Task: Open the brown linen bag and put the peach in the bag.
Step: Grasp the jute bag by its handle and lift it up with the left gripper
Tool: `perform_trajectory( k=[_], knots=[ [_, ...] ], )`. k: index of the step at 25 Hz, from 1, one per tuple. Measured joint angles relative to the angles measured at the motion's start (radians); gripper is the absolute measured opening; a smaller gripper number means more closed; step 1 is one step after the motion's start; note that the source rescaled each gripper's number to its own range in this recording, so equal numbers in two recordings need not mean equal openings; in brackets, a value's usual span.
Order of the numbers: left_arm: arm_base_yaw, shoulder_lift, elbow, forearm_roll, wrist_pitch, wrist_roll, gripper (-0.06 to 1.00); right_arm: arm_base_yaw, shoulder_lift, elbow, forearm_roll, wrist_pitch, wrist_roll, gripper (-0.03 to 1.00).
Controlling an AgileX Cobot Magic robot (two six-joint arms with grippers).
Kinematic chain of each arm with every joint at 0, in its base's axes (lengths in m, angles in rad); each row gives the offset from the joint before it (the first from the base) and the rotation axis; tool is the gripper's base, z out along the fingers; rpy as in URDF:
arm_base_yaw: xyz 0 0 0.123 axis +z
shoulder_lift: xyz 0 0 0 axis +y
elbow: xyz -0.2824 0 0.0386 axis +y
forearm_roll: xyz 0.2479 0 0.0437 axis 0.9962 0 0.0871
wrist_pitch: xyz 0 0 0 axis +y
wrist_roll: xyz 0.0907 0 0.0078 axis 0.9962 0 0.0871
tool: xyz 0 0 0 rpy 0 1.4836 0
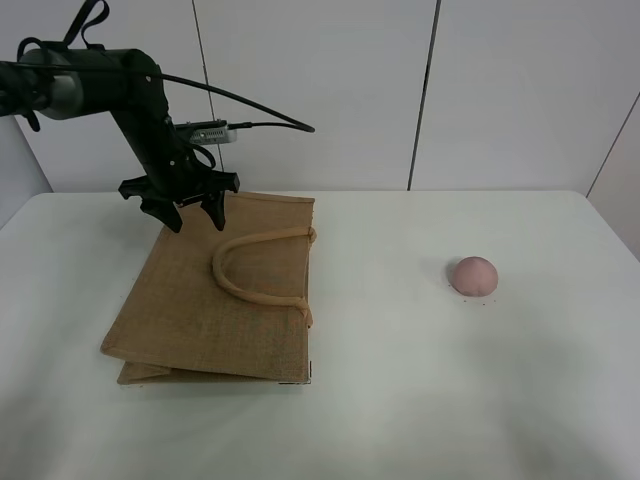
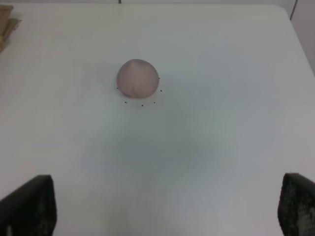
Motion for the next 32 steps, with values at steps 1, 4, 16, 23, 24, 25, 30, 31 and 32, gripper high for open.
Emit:
perform_trajectory(
  k=[1, 4, 16, 23, 24, 25, 30, 31, 32],
  knots=[
    [-0.002, 0.010, -0.002, 0.000, -0.001, -0.010, 0.97, 0.000, 0.000, 0.000, 0.000, 0.000, 0.000, 1.00],
    [-0.006, 0.039, -0.005, 0.000, -0.001, -0.029, 0.97, 0.000, 0.000, 0.000, 0.000, 0.000, 0.000, 1.00],
    [-0.038, 0.116, -0.005, 0.006, -0.038, -0.039, 0.97, 0.000, 0.000, 0.000, 0.000, 0.000, 0.000, 1.00],
    [-0.038, 0.173, -0.005, 0.061, -0.084, -0.040, 0.97, 0.000, 0.000, 0.000, 0.000, 0.000, 0.000, 1.00],
    [-0.038, 0.182, -0.005, 0.062, -0.087, -0.040, 0.97, 0.000, 0.000, 0.000, 0.000, 0.000, 0.000, 1.00],
    [-0.038, 0.189, -0.005, 0.062, -0.089, -0.040, 0.97, 0.000, 0.000, 0.000, 0.000, 0.000, 0.000, 1.00],
    [-0.038, 0.226, -0.009, 0.042, -0.095, -0.040, 0.97, 0.000, 0.000, 0.000, 0.000, 0.000, 0.000, 1.00],
    [-0.038, 0.228, -0.011, 0.041, -0.095, -0.040, 0.97, 0.000, 0.000, 0.000, 0.000, 0.000, 0.000, 1.00],
    [-0.038, 0.229, -0.011, 0.041, -0.095, -0.040, 0.97, 0.000, 0.000, 0.000, 0.000, 0.000, 0.000, 1.00]
  ],
)
